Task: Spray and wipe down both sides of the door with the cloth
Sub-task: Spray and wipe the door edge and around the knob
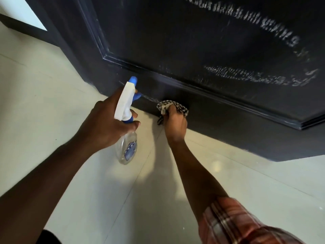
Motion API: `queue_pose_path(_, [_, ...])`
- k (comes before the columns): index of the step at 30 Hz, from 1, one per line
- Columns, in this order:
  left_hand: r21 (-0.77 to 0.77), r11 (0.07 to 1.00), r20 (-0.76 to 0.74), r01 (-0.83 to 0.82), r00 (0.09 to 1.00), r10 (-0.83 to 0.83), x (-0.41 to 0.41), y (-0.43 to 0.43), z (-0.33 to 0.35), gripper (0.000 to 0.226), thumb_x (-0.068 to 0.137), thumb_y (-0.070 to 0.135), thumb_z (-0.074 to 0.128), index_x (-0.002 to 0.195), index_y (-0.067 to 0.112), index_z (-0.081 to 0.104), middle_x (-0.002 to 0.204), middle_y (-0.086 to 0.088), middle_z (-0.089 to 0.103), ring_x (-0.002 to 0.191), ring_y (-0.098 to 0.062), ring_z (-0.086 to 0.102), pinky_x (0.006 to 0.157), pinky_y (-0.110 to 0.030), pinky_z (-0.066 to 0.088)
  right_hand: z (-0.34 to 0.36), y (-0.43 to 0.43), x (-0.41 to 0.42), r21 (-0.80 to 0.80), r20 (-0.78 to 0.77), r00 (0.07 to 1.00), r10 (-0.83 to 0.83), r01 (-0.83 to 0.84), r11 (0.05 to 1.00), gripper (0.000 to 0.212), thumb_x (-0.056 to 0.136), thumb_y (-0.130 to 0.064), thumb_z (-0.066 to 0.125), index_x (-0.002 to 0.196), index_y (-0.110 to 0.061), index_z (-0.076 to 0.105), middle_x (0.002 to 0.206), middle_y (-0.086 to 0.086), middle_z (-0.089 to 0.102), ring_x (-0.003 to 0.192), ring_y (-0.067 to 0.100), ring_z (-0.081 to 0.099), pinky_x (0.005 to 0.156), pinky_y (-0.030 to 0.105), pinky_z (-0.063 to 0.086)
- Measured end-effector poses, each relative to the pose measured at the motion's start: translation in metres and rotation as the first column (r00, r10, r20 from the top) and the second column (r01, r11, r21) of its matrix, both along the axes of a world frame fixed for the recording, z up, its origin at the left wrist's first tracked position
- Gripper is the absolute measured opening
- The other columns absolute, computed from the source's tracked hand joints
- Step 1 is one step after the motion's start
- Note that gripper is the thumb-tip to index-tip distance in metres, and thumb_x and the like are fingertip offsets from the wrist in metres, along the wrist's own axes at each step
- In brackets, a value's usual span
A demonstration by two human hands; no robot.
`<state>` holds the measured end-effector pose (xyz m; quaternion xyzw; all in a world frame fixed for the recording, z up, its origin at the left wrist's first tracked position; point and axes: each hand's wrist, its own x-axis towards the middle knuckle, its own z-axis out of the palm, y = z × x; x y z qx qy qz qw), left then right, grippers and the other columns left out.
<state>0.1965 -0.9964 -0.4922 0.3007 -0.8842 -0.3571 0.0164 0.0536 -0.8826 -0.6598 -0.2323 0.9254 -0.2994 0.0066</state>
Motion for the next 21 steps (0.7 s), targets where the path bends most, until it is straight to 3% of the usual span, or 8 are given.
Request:
queue_pose_path(2, [-0.005,1.000,0.034,-0.003,0.999,0.003,0.007,-0.002,0.001,0.088,0.064,0.051,0.072,0.140,0.022,0.038,0.122,-0.005,0.063,0.104,-0.029,0.061,0.098,-0.045,0.050,-0.003,0.021,0.001,-0.058,-0.019,0.997,-0.081,0.080,0.995,0.022,0.096,-0.018,0.057,0.115,-0.007,0.056,0.101,0.017,0.069,0.090,0.040,0.065,0.073,0.045,0.052])
queue_pose_path(4, [-0.002,1.000,0.026,-0.021,0.999,0.021,0.012,-0.007,0.004,0.077,0.070,0.041,0.078,0.135,0.020,0.043,0.116,-0.006,0.064,0.101,-0.027,0.061,0.094,-0.039,0.051,-0.009,0.051,0.004,-0.124,0.037,0.960,-0.276,0.279,0.952,0.021,0.092,-0.016,0.060,0.111,-0.007,0.057,0.102,0.018,0.068,0.091,0.041,0.064,0.074,0.045,0.051])
queue_pose_path(7, [0.004,1.000,-0.029,-0.024,0.999,0.024,0.014,-0.016,0.016,0.064,0.074,0.032,0.078,0.128,0.018,0.047,0.106,-0.003,0.061,0.095,-0.024,0.059,0.089,-0.034,0.047,-0.020,0.107,0.001,-0.171,0.133,0.783,-0.608,0.622,0.764,0.023,0.088,-0.010,0.060,0.110,-0.004,0.055,0.105,0.024,0.066,0.096,0.044,0.062,0.080,0.045,0.048])
queue_pose_path(10, [-0.025,0.999,-0.097,-0.038,0.995,0.036,0.023,-0.024,0.028,0.053,0.075,0.031,0.077,0.117,0.021,0.046,0.092,0.002,0.054,0.081,-0.021,0.056,0.087,-0.030,0.045,-0.027,0.135,-0.009,-0.187,0.235,0.645,-0.727,0.765,0.617,0.028,0.089,-0.009,0.060,0.115,-0.002,0.054,0.112,0.028,0.064,0.103,0.045,0.060,0.088,0.045,0.047])
queue_pose_path(13, [-0.062,0.995,-0.138,-0.072,0.988,0.063,0.031,-0.034,0.032,0.051,0.074,0.032,0.077,0.114,0.021,0.047,0.090,0.002,0.055,0.078,-0.020,0.055,0.088,-0.030,0.046,-0.028,0.119,-0.007,-0.252,0.262,0.668,-0.696,0.744,0.619,0.022,0.090,-0.009,0.059,0.109,0.000,0.057,0.111,0.025,0.066,0.103,0.041,0.062,0.088,0.038,0.046])
queue_pose_path(17, [-0.073,0.992,-0.118,-0.104,0.988,0.095,0.038,-0.038,0.031,0.059,0.074,0.030,0.078,0.123,0.018,0.047,0.094,-0.001,0.055,0.085,-0.021,0.055,0.089,-0.031,0.045,-0.020,0.036,0.010,-0.346,0.191,0.892,-0.410,0.452,0.822,0.016,0.089,-0.007,0.061,0.104,0.000,0.062,0.100,0.021,0.069,0.091,0.036,0.065,0.080,0.034,0.046])
queue_pose_path(21, [-0.006,0.995,-0.106,-0.099,0.990,0.098,0.045,-0.045,0.021,0.055,0.074,0.024,0.081,0.112,0.032,0.042,0.086,0.004,0.064,0.079,-0.016,0.060,0.079,-0.018,0.042,0.006,-0.069,0.017,-0.227,0.163,0.980,-0.113,0.149,0.963,0.021,0.099,-0.020,0.051,0.116,-0.010,0.058,0.106,0.012,0.067,0.097,0.028,0.065,0.080,0.029,0.047])
